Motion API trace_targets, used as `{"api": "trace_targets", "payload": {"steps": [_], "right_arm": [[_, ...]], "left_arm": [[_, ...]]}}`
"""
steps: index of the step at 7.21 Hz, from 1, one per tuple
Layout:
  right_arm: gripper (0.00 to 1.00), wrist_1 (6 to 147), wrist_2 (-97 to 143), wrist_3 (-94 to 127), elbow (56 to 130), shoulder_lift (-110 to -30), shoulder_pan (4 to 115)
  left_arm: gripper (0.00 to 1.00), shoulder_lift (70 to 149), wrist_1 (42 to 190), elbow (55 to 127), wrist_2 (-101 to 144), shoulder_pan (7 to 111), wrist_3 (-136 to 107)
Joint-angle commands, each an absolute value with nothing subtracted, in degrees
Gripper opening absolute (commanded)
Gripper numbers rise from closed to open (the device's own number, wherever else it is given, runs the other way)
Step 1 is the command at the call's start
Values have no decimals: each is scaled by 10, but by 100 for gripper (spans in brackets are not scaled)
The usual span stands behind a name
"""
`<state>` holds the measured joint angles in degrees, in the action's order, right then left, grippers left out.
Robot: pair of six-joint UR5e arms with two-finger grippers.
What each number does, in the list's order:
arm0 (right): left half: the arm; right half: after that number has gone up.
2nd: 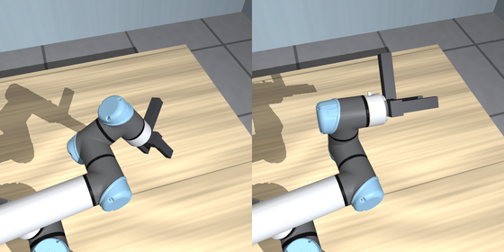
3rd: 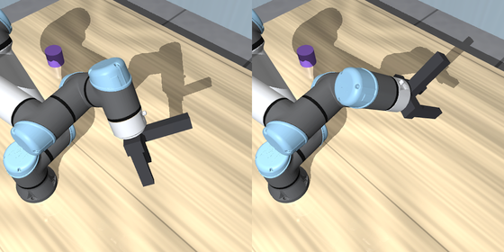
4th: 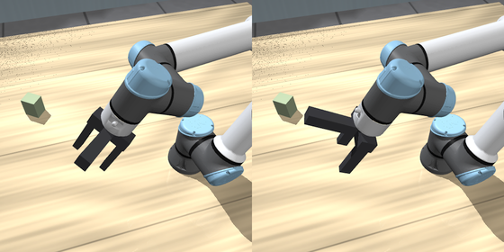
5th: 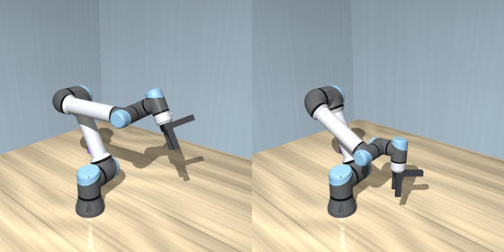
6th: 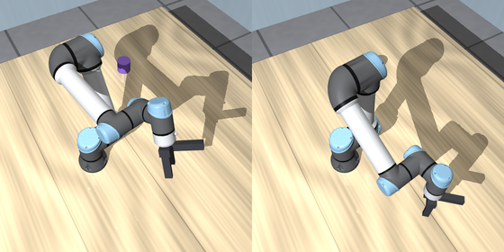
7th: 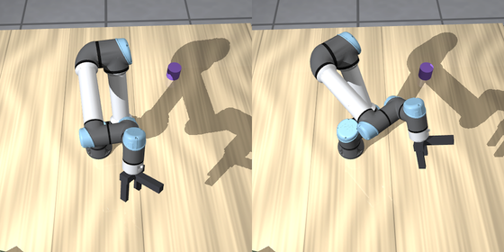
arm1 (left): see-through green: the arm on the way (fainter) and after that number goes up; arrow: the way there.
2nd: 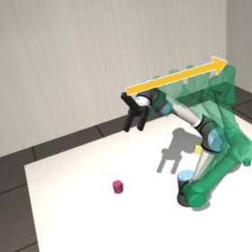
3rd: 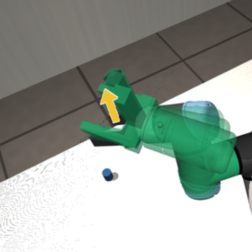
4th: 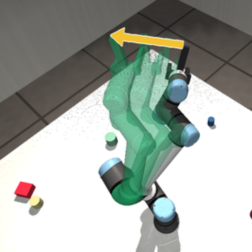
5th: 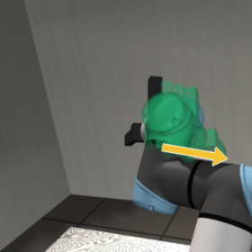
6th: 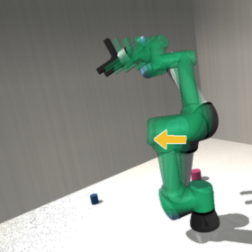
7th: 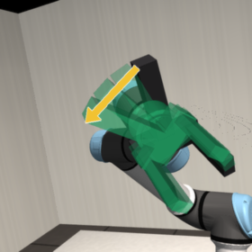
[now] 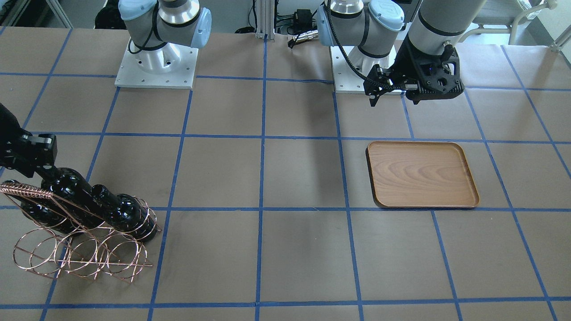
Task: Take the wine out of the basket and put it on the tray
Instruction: 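Grasp a dark wine bottle neck with the right gripper and lift it out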
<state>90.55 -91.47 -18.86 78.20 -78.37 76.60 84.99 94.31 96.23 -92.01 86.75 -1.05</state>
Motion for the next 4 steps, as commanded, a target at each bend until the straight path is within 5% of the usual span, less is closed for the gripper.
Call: {"api": "trace_targets", "payload": {"steps": [1, 4], "right_arm": [[0, 839, -924, -189, 750, -831, 767], [0, 791, -925, -161, 751, -874, 812]], "left_arm": [[100, 850, 943, 962, -920, 867, -11], [100, 850, 943, 962, -921, 863, -10]]}}
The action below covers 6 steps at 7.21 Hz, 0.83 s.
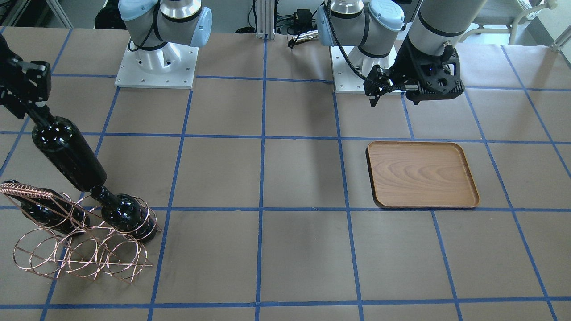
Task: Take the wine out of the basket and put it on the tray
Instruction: 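Grasp a dark wine bottle neck with the right gripper and lift it out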
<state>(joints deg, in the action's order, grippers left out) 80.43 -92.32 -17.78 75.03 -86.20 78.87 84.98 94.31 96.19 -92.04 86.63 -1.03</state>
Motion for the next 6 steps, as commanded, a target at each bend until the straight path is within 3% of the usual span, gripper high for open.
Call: {"api": "trace_targets", "payload": {"steps": [1, 6], "right_arm": [[0, 781, -924, -125, 752, -879, 839], [0, 832, -903, 186, 757, -811, 1064]], "left_arm": [[100, 850, 942, 962, -920, 856, -6], [100, 851, 940, 961, -918, 807, -2]]}}
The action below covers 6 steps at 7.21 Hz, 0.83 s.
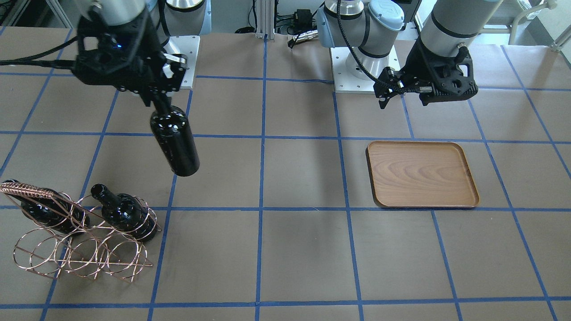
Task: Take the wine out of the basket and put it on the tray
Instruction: 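Carry the bottle with the right gripper toward the tray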
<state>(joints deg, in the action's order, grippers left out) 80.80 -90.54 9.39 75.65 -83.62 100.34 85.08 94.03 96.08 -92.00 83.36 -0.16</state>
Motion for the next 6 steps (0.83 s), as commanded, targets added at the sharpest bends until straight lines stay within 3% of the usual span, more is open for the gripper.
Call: {"api": "trace_targets", "payload": {"steps": [1, 4, 6], "right_arm": [[0, 854, -904, 240, 758, -796, 1117], [0, 960, -889, 393, 813, -752, 1225], [0, 1006, -888, 409, 832, -740, 1241]], "left_arm": [[100, 851, 941, 961, -918, 794, -2], [100, 853, 946, 962, -921, 792, -2], [100, 855, 945, 962, -921, 791, -3]]}}
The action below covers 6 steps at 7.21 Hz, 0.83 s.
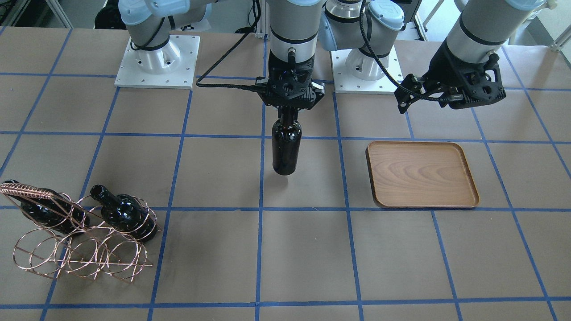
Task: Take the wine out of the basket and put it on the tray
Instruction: 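Carry the bottle with the right gripper toward the tray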
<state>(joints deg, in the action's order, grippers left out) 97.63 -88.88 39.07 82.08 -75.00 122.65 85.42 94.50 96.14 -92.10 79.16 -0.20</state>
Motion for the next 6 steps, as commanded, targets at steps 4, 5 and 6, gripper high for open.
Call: {"api": "trace_targets", "payload": {"steps": [4, 5, 6], "right_arm": [[0, 1021, -889, 432, 835, -725, 1266], [0, 1021, -889, 434, 836, -725, 1266], [0, 1021, -889, 432, 839, -722, 1266]], "left_arm": [[100, 855, 950, 962, -917, 791, -2], [100, 856, 950, 961, -919, 792, -3], [100, 859, 951, 962, -918, 792, -3]]}}
